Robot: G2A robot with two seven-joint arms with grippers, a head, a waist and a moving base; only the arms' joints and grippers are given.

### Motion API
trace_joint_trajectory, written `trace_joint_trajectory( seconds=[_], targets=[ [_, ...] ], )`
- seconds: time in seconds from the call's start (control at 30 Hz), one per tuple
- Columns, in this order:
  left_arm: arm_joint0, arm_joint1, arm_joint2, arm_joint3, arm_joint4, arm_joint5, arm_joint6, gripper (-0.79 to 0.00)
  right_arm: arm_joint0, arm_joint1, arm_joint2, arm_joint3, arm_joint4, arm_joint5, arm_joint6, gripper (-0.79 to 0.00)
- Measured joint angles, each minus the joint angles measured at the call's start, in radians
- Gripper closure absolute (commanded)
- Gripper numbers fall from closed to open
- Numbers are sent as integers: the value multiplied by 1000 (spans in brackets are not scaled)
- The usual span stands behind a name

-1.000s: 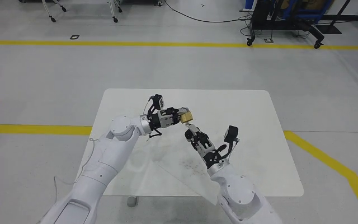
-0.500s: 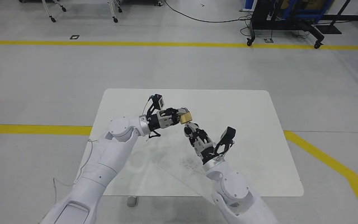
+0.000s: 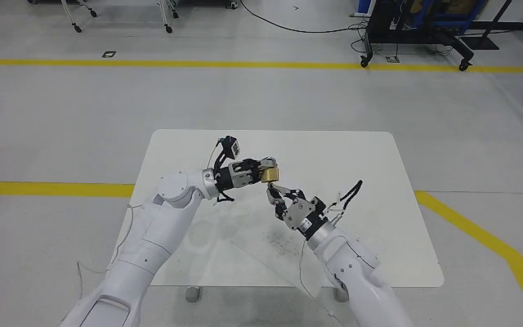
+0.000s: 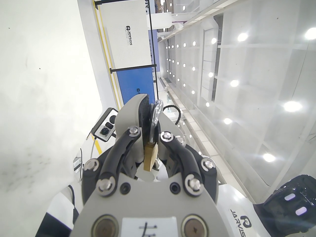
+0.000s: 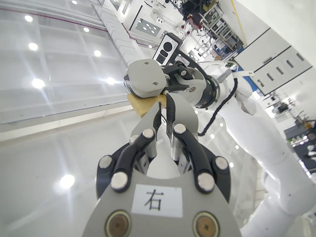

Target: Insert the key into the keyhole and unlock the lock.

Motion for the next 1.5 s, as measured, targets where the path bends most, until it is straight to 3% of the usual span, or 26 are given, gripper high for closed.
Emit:
trace_joint_trajectory(
  seconds=[0.3,0.6,0.63,0.7,0.73,0.97,1.1,1.2,1.4,1.43,1.5],
  targets=[
    [2,0,-2,-7,18,-36,0,0,-19,5,39,-19,106,20,30,0],
    [7,0,-4,-13,36,-67,14,0,-35,11,50,-46,43,-11,21,0],
    [6,0,-4,-13,36,-66,15,0,-36,13,50,-54,12,-13,25,-126],
    [5,0,-3,-10,38,-61,17,0,-41,19,51,-74,-83,-21,28,-480],
    [5,-1,-3,-9,39,-58,20,0,-46,22,56,-85,-139,-37,16,-779],
    [2,2,0,-21,111,-25,96,0,-142,35,56,-200,-620,-270,-139,-785],
    [0,18,68,-87,406,67,123,0,-210,43,134,-269,-836,-357,-238,-785],
    [13,23,129,-147,609,147,48,0,-259,45,215,-319,-886,-409,-317,-785],
    [9,26,209,-178,699,256,-100,0,-322,47,365,-391,-815,-440,-321,-785],
    [4,26,220,-174,719,270,-112,-58,-327,48,375,-394,-816,-440,-319,-785],
    [-6,24,242,-167,757,298,-130,-619,-330,48,378,-396,-818,-440,-319,-785]
  ],
)
